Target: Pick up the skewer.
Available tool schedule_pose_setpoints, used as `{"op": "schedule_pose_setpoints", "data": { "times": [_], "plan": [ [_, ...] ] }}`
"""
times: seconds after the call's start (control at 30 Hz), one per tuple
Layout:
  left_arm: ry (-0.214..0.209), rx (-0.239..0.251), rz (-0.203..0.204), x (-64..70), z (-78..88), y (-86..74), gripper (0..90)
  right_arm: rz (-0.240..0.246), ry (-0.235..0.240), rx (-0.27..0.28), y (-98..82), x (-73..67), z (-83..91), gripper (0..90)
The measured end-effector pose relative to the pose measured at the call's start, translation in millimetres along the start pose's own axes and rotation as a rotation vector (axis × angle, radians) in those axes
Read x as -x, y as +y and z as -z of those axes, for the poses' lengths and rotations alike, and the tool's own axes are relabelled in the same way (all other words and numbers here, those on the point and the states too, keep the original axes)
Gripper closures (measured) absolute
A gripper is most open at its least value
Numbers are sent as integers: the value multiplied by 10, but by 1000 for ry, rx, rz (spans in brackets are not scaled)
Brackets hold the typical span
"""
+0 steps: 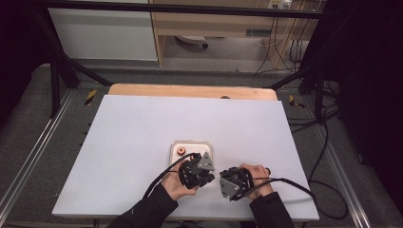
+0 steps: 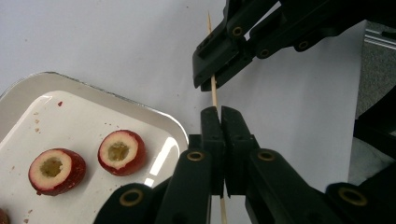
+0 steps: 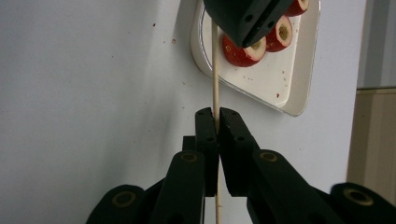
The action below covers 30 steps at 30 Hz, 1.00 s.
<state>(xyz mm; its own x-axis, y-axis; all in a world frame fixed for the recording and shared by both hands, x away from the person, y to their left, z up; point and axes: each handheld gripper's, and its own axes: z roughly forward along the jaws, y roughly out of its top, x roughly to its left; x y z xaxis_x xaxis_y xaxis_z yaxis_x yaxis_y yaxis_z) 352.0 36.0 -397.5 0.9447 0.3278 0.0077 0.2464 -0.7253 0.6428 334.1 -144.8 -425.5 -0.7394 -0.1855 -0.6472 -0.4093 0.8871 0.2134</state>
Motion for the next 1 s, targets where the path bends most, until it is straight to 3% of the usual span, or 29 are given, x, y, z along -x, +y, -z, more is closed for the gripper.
{"op": "schedule_pose_setpoints", "data": {
  "times": [0.3,0.57,0.73,0.83,1.0],
  "plan": [
    [-10,-8,9,-29,3,-12,874,68,-15,-33,32,-2,32,888],
    [-9,-107,57,-117,13,-42,759,140,-45,-76,112,56,35,886],
    [-25,-163,76,-141,-20,-31,793,186,-50,-120,182,77,8,887],
    [-23,-188,78,-136,-52,-17,816,224,-50,-120,221,93,-9,886],
    [-15,-206,83,-114,-81,4,873,254,-47,-145,250,82,-19,885]
  ]
}}
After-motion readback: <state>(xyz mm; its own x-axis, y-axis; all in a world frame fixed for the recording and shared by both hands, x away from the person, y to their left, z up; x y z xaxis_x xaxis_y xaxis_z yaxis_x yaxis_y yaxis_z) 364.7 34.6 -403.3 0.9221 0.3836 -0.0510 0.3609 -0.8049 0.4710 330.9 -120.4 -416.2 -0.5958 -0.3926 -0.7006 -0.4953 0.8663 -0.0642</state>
